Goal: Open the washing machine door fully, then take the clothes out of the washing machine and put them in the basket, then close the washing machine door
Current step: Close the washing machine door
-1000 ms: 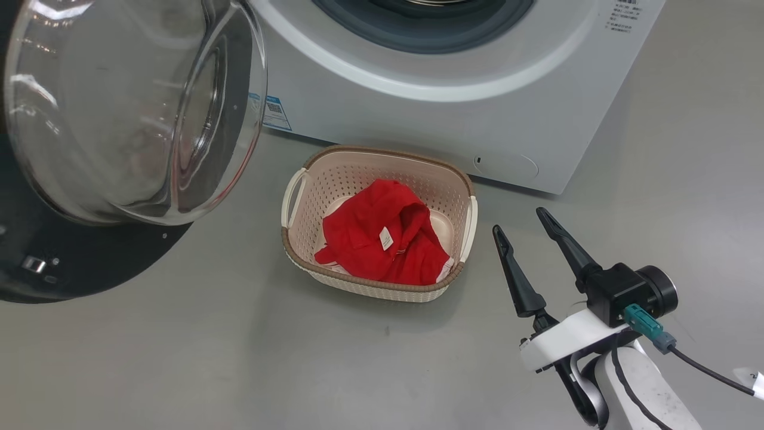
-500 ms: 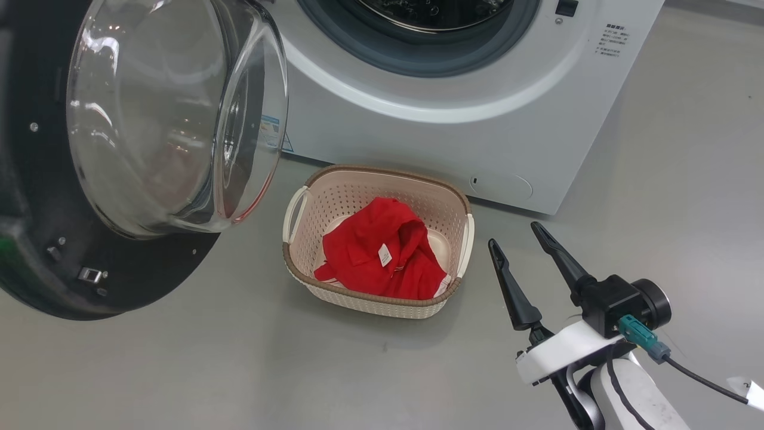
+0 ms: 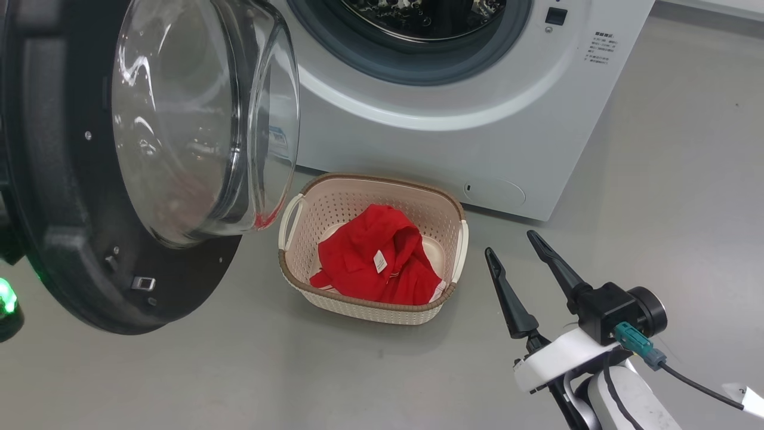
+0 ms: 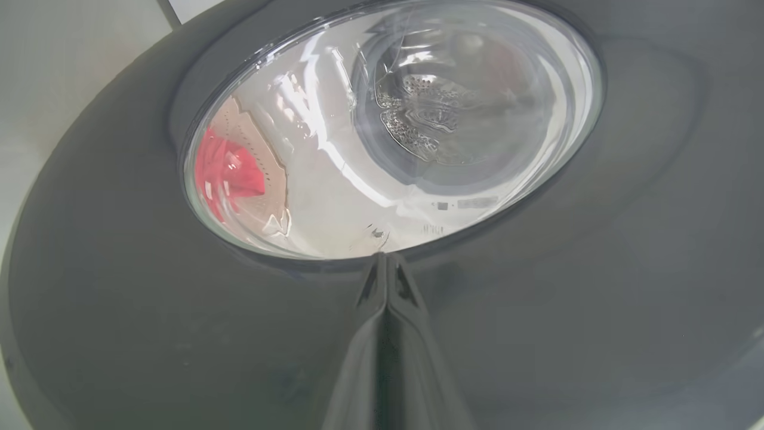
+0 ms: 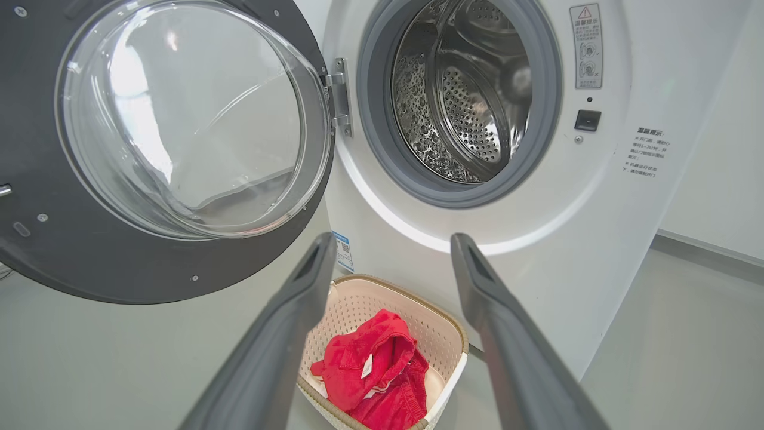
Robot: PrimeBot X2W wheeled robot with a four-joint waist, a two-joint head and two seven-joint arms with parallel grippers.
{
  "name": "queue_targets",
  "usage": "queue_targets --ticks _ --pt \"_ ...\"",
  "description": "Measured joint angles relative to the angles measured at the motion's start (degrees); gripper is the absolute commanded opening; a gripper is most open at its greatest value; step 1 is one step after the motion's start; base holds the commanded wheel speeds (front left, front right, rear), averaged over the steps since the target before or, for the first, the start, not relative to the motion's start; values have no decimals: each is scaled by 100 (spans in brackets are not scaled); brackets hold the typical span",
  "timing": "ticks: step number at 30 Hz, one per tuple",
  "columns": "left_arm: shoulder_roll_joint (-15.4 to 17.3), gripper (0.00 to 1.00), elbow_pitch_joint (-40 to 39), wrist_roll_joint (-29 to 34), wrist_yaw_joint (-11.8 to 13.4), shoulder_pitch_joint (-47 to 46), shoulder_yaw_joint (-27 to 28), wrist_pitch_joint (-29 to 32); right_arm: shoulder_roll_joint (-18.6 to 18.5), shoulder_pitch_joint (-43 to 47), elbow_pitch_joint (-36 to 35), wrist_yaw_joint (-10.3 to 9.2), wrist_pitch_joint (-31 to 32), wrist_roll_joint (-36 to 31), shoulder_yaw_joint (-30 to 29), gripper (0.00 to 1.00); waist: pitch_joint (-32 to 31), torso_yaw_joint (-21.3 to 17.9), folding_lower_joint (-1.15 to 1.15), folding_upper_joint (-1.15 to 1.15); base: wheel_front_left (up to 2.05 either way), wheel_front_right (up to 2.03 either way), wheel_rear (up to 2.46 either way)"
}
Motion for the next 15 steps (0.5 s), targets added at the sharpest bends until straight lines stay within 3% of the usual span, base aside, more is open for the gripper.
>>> queue_targets --ticks 15 --pt "-627 0 -876 -391 -11 447 -93 795 32 17 -20 -37 -1 49 59 100 30 -243 0 0 0 0 0"
